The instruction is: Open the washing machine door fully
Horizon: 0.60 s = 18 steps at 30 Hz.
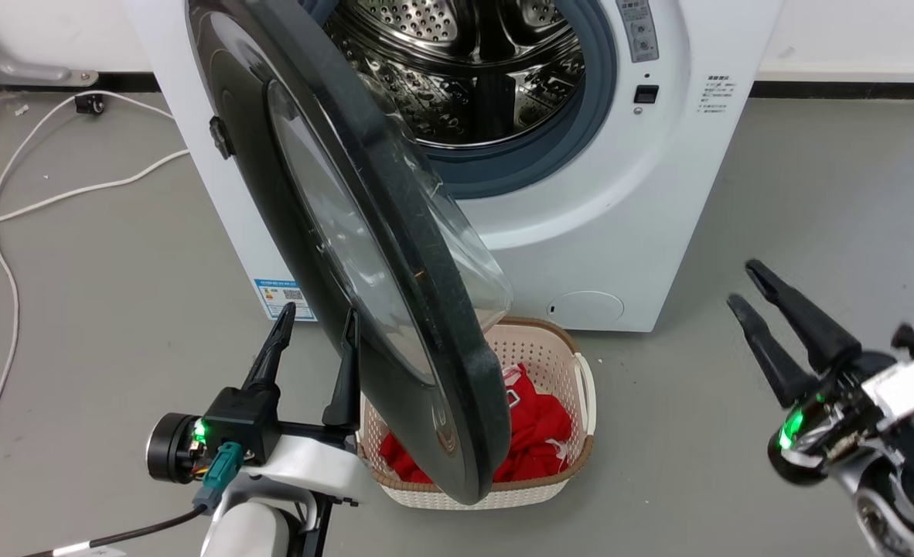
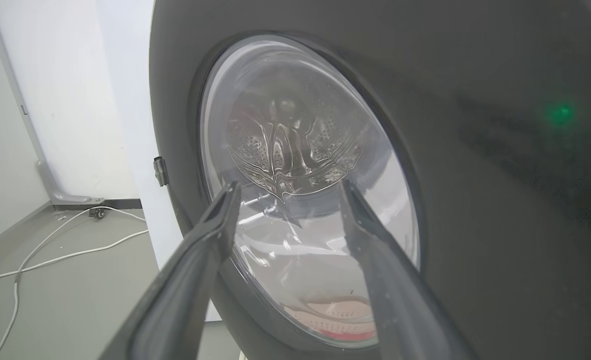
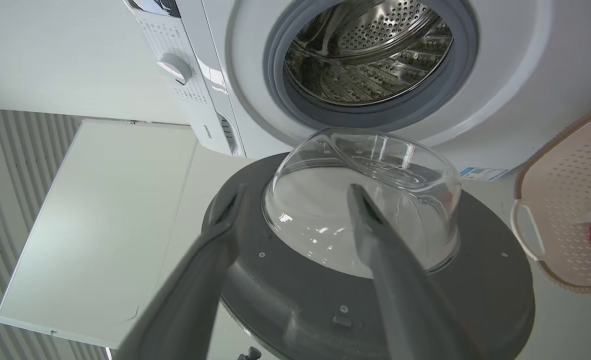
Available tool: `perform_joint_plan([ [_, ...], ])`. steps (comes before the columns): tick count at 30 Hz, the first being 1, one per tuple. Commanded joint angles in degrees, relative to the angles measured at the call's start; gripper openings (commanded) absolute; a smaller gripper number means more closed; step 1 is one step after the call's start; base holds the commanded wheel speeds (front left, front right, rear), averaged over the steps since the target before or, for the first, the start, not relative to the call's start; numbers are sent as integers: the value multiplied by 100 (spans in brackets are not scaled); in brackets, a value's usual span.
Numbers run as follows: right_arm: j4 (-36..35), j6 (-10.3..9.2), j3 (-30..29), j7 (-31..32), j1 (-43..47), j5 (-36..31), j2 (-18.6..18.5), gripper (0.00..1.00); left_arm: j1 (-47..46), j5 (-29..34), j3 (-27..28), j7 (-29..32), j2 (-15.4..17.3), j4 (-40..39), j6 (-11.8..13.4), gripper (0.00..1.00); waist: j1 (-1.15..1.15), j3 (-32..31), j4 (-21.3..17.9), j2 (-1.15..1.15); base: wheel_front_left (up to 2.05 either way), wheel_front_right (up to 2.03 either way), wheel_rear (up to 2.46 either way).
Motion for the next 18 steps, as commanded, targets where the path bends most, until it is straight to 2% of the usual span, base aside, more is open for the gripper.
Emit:
perform_joint_plan([
  [1,-43,0,-114,-91,143,-9,112,100,40,-8,20,-13,-3,-5,35,100,0,-8,-13,0,0,0,0],
  [5,-152,-1,-559,-456,779,-250,588,100,88,-27,34,-13,-3,-11,44,100,0,-35,-46,0,0,0,0],
  [6,-180,-1,-737,-709,1104,-593,862,100,118,-37,41,-13,-3,-3,46,100,0,-54,-49,0,0,0,0],
  [7,-207,0,-774,-811,1160,-758,928,100,121,-40,41,-13,-3,1,44,100,0,-61,-48,0,0,0,0],
  [11,-107,-1,-796,-1468,1339,-1670,998,100,130,-53,33,-13,-3,29,20,100,0,-89,-23,0,0,0,0],
  [14,157,-1,-571,-1919,1329,-2833,808,100,142,-56,26,-13,-3,49,11,100,0,-121,-9,0,0,0,0],
  [18,542,-1,-746,-2101,1177,-4331,921,100,161,-45,35,-13,-2,67,5,100,0,-159,-16,0,0,0,0],
])
